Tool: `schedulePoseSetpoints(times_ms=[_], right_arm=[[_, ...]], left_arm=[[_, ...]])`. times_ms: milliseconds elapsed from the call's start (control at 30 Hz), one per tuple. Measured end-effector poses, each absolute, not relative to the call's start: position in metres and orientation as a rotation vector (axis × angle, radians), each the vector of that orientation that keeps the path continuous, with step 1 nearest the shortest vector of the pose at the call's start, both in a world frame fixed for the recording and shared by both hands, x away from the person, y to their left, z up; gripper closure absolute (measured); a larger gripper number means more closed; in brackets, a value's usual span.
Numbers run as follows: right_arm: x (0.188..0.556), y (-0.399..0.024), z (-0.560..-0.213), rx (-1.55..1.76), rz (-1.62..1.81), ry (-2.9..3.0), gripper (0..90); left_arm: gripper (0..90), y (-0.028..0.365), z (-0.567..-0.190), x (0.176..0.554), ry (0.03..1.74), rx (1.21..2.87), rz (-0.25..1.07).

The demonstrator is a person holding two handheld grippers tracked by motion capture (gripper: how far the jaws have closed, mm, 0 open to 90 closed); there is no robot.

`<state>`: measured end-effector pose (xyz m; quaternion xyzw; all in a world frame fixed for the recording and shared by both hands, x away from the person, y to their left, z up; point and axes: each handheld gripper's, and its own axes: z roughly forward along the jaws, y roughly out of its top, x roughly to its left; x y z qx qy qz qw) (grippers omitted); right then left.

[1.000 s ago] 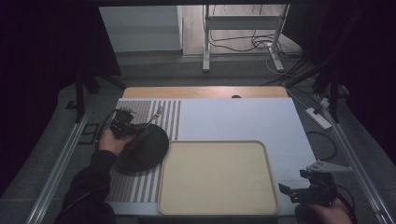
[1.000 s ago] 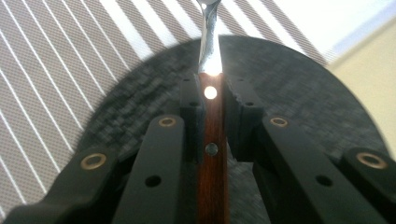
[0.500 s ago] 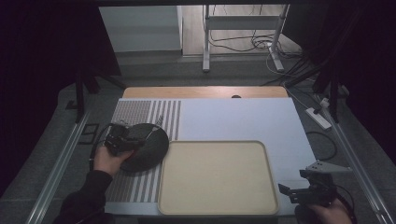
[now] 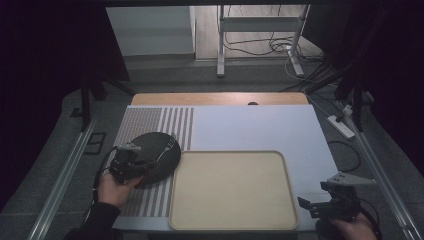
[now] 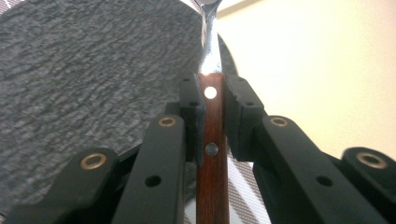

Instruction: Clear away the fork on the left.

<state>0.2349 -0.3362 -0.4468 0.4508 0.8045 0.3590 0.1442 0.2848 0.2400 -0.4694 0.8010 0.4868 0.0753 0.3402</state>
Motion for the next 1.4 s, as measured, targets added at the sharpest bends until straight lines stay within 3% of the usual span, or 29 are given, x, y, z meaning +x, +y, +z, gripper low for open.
schedulePoseSetpoints(times_ms=[433,1400], right_arm=[[0.234,-0.335,-0.447,1.281,1.023,2.335,0.6],[0.235,-0.334,-0.447,1.278,1.021,2.341,0.6]], left_arm=[[77.7,0.206,-0.470,0.265,1.259,2.099,0.170],[77.6,0.116,-0.500,0.284,1.191,2.227,0.107]])
